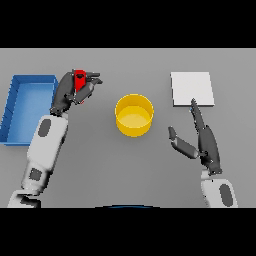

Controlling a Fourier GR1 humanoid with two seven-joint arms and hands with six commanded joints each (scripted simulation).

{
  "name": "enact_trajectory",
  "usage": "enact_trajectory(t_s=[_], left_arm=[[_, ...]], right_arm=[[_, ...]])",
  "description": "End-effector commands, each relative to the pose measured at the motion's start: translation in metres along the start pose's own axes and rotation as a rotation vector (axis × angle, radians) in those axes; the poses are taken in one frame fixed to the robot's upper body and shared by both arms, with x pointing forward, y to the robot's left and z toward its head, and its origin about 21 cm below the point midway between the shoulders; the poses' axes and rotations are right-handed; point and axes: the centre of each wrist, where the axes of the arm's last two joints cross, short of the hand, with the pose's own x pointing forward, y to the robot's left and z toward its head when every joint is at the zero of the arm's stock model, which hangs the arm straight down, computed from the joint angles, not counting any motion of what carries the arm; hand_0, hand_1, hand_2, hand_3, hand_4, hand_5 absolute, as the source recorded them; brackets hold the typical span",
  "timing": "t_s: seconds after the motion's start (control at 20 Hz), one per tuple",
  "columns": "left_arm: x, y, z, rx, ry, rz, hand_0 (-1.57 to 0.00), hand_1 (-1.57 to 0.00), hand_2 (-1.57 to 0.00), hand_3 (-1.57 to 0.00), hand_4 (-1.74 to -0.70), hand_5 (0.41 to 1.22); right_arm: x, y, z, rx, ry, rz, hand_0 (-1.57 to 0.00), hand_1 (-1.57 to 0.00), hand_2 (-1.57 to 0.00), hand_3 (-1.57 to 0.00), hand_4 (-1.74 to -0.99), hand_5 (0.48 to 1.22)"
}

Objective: Pick up the red beaker and tilt it to pour out 1 green nut into yellow bowl. Pick up the yellow bowl and place it on the metallic measuring scale.

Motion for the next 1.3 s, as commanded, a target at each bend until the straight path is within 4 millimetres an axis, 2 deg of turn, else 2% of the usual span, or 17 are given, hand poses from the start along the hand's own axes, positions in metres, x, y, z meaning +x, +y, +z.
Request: enact_trajectory(t_s=[0.0,0.1,0.2,0.3,0.5,0.65,0.75,0.8,0.85,1.0,1.1,1.2,1.25], left_arm=[[0.003,0.002,-0.001,-0.014,-0.01,-0.047,-1.56,-1.56,-1.56,-1.56,-1.73,1.138],[0.01,0.004,-0.003,-0.058,-0.024,-0.153,-1.56,-1.56,-1.56,-1.56,-1.73,1.129],[0.026,0.008,-0.011,-0.101,-0.02,-0.293,-1.57,-1.57,-1.57,-1.56,-1.74,1.12],[0.036,0.005,-0.014,-0.166,-0.015,-0.43,-1.57,-1.57,-1.57,-1.57,-1.74,1.125],[0.056,-0.014,-0.024,-0.271,-0.034,-0.668,-1.57,-1.57,-1.57,-1.57,-1.74,1.139],[0.072,-0.029,-0.03,-0.333,-0.046,-0.912,-1.57,-1.57,-1.57,-1.57,-1.74,1.174],[0.078,-0.036,-0.034,-0.38,-0.051,-1.056,-1.57,-1.57,-1.57,-1.57,-1.74,1.191],[0.076,-0.037,-0.034,-0.41,-0.044,-1.121,-1.57,-1.57,-1.57,-1.57,-1.74,1.197],[0.078,-0.042,-0.036,-0.443,-0.033,-1.183,-1.57,-1.57,-1.57,-1.57,-1.69,1.202],[0.086,-0.052,-0.042,-0.533,-0.07,-1.354,-1.57,-1.57,-1.57,-1.38,-1.71,1.211],[0.101,-0.057,-0.049,-0.58,-0.093,-1.471,-1.57,-1.57,-1.57,-1.35,-1.72,1.215],[0.1,-0.069,-0.051,-0.622,-0.111,-1.554,-1.57,-1.57,-1.57,-1.29,-1.72,1.217],[0.1,-0.072,-0.052,-0.646,-0.123,-1.588,-1.57,-1.57,-1.57,-1.35,-1.72,1.218]], right_arm=[[0.002,-0.002,-0.001,-0.008,-0.019,0.002,0.0,0.0,0.0,0.0,-1.213,0.662],[0.001,-0.003,0.001,-0.004,-0.004,0.001,0.0,0.0,0.0,0.0,-1.202,0.662],[0.001,-0.002,0.002,-0.003,0.005,0.005,0.0,0.0,0.0,0.0,-1.194,0.658],[0.003,-0.003,0.002,0.001,0.005,0.002,0.0,0.0,0.0,0.0,-1.186,0.66],[0.001,-0.001,0.001,0.01,0.014,0.002,0.0,0.0,0.0,0.0,-1.178,0.667],[0.006,-0.004,0.003,0.007,0.007,-0.009,0.0,0.0,0.0,0.0,-1.183,0.671],[0.007,0.003,0.003,0.009,0.025,-0.02,0.0,0.0,0.0,0.0,-1.182,0.674],[0.007,0.0,0.004,0.006,0.017,-0.019,0.0,0.0,0.0,0.0,-1.187,0.676],[0.005,-0.001,0.002,0.004,0.037,-0.017,0.0,0.0,0.0,0.0,-1.191,0.675],[0.006,-0.004,0.004,0.004,0.037,-0.044,0.0,0.0,0.0,0.0,-1.195,0.671],[0.003,-0.001,0.005,0.004,0.049,-0.081,0.0,0.0,0.0,0.0,-1.197,0.659],[0.002,-0.002,0.004,-0.007,0.054,-0.088,0.0,0.0,0.0,0.0,-1.206,0.639],[0.001,0.001,0.008,-0.005,0.059,-0.096,0.0,0.0,0.0,0.0,-1.212,0.631]])
